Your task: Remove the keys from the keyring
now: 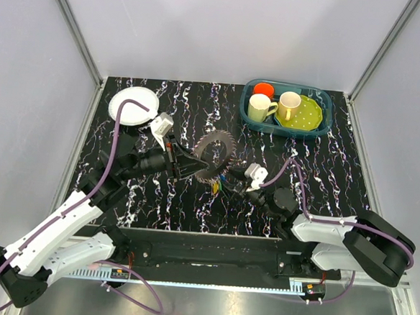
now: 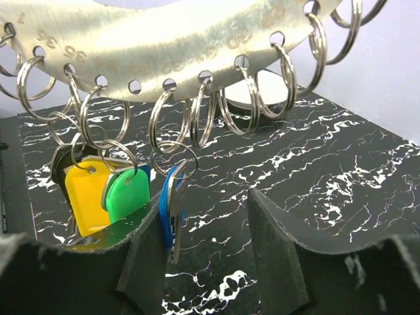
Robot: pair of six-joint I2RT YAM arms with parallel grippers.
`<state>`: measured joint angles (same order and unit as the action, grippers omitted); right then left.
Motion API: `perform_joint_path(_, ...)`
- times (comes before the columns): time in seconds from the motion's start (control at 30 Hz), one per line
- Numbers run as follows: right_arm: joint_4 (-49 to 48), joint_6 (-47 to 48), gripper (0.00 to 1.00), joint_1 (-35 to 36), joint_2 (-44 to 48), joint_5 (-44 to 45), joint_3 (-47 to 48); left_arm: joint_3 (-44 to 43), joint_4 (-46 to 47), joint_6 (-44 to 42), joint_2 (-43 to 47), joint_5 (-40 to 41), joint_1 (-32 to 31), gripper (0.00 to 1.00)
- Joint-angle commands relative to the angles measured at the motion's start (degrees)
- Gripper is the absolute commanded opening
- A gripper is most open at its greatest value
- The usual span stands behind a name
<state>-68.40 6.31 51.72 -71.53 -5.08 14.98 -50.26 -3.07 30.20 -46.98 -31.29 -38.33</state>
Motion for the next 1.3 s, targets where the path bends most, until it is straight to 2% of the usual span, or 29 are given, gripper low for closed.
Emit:
perform_joint_path(0.0,-6.65,-1.47,0.54,0.57,-0.81,-0.01,1.45,-1.25,5.0,0.83,1.72,0.53,0.27,0.0)
perform_joint_path(0.57,-7.01,-3.93,0.52,1.36,-0.63,-1.07,3.39,0.95,6.85,2.67,3.12,1.49,0.27,0.0)
perform_joint_path(0.7,-7.27,-5.07,0.47,1.54,-0.63,-0.63,3.21,1.65,7.64,3.38,3.65,1.76,0.27,0.0)
perform_joint_path(0.73,-7.53,-5.25,0.45,1.54,-0.72,-0.46,3.12,1.74,7.73,3.29,3.83,1.76,0.27,0.0)
perform_joint_path(0.77,-7.8,-5.51,0.3,1.54,-0.63,-0.28,3.04,1.83,7.73,3.38,3.74,1.84,0.27,0.0)
perform_joint_path(0.83,-7.36,-5.69,0.1,1.63,-0.11,-0.19,2.77,1.92,7.29,3.29,4.09,2.11,0.36,0.0)
perform_joint_path(0.87,-6.66,-5.6,0.03,1.63,0.33,0.33,2.68,1.92,6.85,2.94,4.18,2.72,0.27,0.0)
perform_joint_path(0.97,-0.44,-5.78,0.0,1.63,4.19,4.02,1.98,1.83,3.61,0.75,4.88,5.43,0.36,0.0)
perform_joint_path(1.07,12.02,-4.99,0.0,1.63,11.83,4.73,1.89,3.85,0.7,-0.58,5.41,9.3,0.8,0.0)
perform_joint_path(1.1,22.5,-4.73,0.0,1.63,16.2,4.73,3.89,5.59,0.52,-0.14,5.32,9.75,1.14,0.0)
perform_joint_path(1.17,34.59,-4.81,0.0,1.63,19.22,7.1,7.76,7.1,0.34,0.74,5.06,10.98,1.59,0.0)
perform_joint_path(1.2,44.31,-4.2,0.0,1.63,20.36,7.71,11.7,8.76,0.35,1.79,5.23,11.51,1.76,0.0)
perform_joint_path(1.27,50.44,-2.97,0.0,1.54,20.29,9.82,14.54,10.52,1.57,2.93,5.67,13.26,1.76,0.0)
